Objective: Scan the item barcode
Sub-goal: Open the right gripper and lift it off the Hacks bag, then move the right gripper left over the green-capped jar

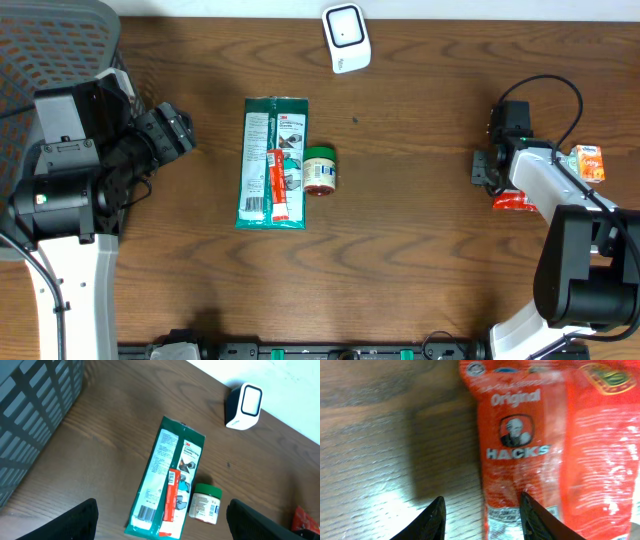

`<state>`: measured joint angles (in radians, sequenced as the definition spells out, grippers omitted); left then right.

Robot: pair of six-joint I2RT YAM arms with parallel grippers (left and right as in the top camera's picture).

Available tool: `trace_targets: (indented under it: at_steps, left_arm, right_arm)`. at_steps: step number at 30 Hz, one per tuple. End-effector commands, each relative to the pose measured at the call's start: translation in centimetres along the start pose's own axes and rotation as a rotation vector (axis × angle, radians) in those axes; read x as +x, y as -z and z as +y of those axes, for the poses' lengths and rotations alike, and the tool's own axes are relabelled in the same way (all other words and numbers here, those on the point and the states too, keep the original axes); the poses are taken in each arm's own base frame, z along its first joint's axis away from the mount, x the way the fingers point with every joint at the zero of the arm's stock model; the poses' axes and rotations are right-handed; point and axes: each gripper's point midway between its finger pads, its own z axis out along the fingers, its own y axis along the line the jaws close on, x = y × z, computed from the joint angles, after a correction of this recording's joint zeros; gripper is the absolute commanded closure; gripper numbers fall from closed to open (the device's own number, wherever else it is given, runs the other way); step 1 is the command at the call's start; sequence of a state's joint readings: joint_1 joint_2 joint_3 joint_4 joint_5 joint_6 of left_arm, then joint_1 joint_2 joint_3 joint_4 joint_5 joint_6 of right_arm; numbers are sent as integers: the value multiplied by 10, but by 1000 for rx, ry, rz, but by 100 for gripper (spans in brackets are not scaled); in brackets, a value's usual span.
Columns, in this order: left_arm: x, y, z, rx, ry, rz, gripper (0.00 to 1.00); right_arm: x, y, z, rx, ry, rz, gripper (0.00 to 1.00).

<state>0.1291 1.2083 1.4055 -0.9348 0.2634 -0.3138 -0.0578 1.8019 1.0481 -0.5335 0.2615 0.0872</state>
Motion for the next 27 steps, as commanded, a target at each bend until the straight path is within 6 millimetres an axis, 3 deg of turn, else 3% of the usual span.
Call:
trace_targets:
  at_steps: [1,5,17,22,27]
  left_arm:
    - [-2,1,0,2,-3,-4,18]
    - [-1,1,0,2,-4,-4,18]
    - [-2,1,0,2,-3,-4,18]
    - [-2,1,0,2,-3,-4,18]
    - [-2,1,0,2,-3,-4,17]
  right_arm:
    - [-9,16,11,-61,5,-25,57]
    - [-16,36,31,-149,24,-70,52]
    - [-21,81,138,-620,131,-135,42]
    - [-16,98,168,-685,143,-127,40]
    - [-8,127,199,-716,223,-109,37]
